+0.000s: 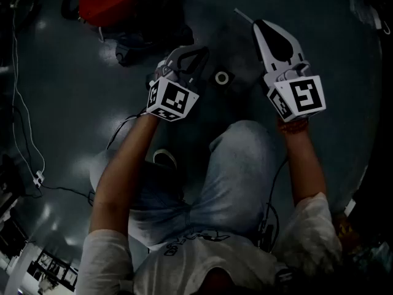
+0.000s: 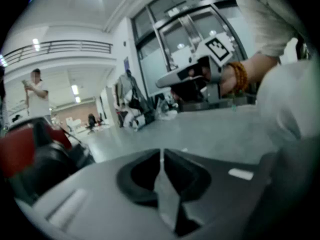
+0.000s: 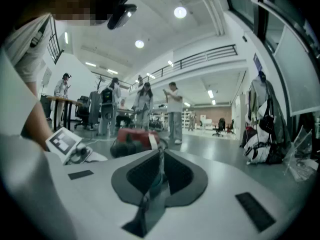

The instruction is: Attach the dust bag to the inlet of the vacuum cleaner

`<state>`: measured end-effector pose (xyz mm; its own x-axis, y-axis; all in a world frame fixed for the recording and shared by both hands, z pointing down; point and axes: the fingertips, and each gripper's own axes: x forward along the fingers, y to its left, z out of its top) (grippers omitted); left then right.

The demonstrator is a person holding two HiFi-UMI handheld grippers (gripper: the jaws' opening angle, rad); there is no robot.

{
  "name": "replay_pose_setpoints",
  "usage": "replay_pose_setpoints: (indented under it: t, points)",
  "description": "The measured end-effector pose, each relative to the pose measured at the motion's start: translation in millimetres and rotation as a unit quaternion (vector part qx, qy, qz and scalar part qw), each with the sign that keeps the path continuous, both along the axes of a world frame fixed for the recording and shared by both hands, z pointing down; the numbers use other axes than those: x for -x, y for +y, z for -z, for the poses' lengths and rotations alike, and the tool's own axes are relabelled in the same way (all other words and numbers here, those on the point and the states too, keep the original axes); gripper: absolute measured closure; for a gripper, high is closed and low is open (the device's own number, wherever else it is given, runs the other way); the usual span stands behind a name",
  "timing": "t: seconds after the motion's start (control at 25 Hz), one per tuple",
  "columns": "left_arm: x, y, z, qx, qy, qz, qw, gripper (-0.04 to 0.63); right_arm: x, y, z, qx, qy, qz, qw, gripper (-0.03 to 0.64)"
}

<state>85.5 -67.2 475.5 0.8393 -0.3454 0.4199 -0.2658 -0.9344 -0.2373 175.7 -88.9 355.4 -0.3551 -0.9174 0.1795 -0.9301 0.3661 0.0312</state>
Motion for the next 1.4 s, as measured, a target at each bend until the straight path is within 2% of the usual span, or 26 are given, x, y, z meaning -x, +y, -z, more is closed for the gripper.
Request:
replay_pose_setpoints:
  t: [0.08, 0.2, 0.32, 0.44, 0.56, 0.68, 0.76, 0.88, 0.92, 1.0, 1.04, 1.16, 1.4]
  points:
    - [-11, 19, -62, 0.029, -0.051, -0.040, 0.9975, 0.528, -15, 24, -64, 0.057, 0.022, 0.005, 0.998, 0.603]
    - [-19, 30, -152, 0.051, -0.122, -0.083, 0.9878, 0.488, -26, 47, -162, 0.128, 0.050, 0.022, 0.990, 0.601]
    - [-22, 42, -225, 0.058, -0.190, -0.125, 0.9721, 0.439, -19, 79, -251, 0.202, 0.069, 0.046, 0.976, 0.515]
    - [-24, 61, -269, 0.045, -0.237, -0.174, 0.9547, 0.408, -2, 115, -318, 0.266, 0.098, 0.074, 0.956, 0.484]
    - [-26, 78, -302, 0.018, -0.273, -0.222, 0.9361, 0.373, 14, 140, -365, 0.308, 0.127, 0.097, 0.938, 0.457]
    - [-25, 88, -330, -0.014, -0.311, -0.256, 0.9152, 0.362, 21, 152, -394, 0.326, 0.146, 0.109, 0.927, 0.448]
    - [-29, 91, -334, -0.036, -0.320, -0.266, 0.9084, 0.364, 21, 158, -401, 0.333, 0.150, 0.110, 0.924, 0.448]
    - [-29, 94, -340, -0.049, -0.321, -0.291, 0.8998, 0.365, 17, 160, -410, 0.340, 0.150, 0.106, 0.922, 0.448]
    - [-28, 96, -342, -0.052, -0.323, -0.304, 0.8946, 0.377, 14, 160, -412, 0.342, 0.150, 0.103, 0.922, 0.448]
    - [-31, 107, -340, -0.071, -0.328, -0.327, 0.8836, 0.463, 6, 163, -412, 0.345, 0.152, 0.099, 0.921, 0.448]
    - [-33, 111, -338, -0.084, -0.330, -0.329, 0.8809, 0.539, 2, 164, -412, 0.346, 0.153, 0.098, 0.921, 0.448]
    - [-38, 115, -335, -0.083, -0.332, -0.313, 0.8859, 0.587, 0, 167, -416, 0.348, 0.160, 0.101, 0.918, 0.448]
    - [-40, 111, -316, -0.052, -0.329, -0.306, 0.8919, 0.594, 9, 164, -412, 0.335, 0.186, 0.114, 0.917, 0.448]
